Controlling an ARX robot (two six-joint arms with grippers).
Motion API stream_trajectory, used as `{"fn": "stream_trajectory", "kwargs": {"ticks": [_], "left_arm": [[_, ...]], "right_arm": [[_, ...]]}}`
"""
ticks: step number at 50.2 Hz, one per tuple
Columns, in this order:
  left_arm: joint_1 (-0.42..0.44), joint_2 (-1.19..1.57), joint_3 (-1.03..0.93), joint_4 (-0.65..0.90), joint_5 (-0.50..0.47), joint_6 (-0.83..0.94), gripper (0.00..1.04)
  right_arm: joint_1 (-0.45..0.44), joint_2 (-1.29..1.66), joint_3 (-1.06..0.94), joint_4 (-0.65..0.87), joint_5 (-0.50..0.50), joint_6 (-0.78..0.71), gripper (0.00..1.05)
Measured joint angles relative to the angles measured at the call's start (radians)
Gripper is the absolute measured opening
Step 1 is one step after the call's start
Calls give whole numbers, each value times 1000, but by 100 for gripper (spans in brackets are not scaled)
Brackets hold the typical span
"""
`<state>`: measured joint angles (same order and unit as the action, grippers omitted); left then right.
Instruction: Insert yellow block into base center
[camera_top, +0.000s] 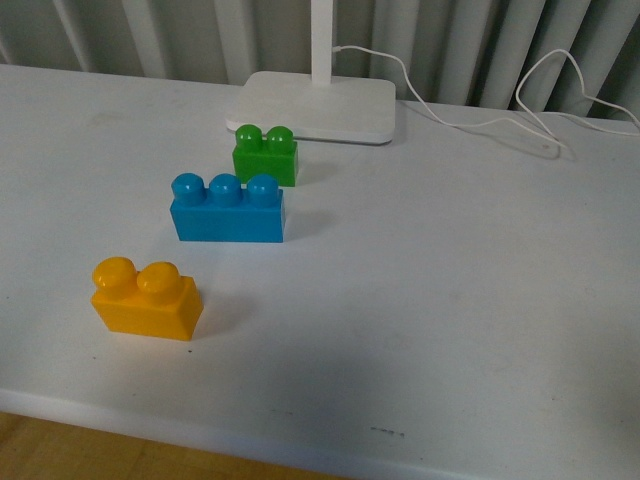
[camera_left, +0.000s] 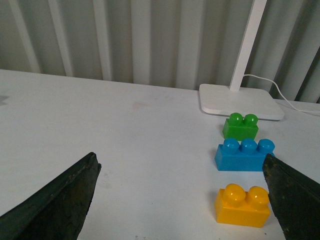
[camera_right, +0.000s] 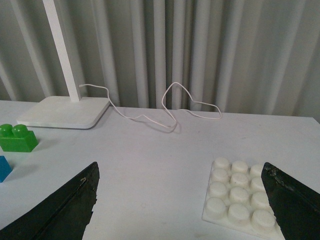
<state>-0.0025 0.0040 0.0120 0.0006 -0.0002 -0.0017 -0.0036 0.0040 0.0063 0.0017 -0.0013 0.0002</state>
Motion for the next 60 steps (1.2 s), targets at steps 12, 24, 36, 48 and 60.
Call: {"fn": "stream_trajectory", "kwargs": {"ticks": [12,24,36,48,60], "left_arm": [[0,0,0,0,0,0,98],[0,0,0,0,0,0,98],[0,0,0,0,0,0,98],[0,0,0,0,0,0,98],[0,0,0,0,0,0,98]], "right_arm": [[0,0,0,0,0,0,95],[0,0,0,0,0,0,95],[0,0,0,0,0,0,95],[2,3,0,-5,8,1,95],[-102,398,183,-132,69,40,95]]}}
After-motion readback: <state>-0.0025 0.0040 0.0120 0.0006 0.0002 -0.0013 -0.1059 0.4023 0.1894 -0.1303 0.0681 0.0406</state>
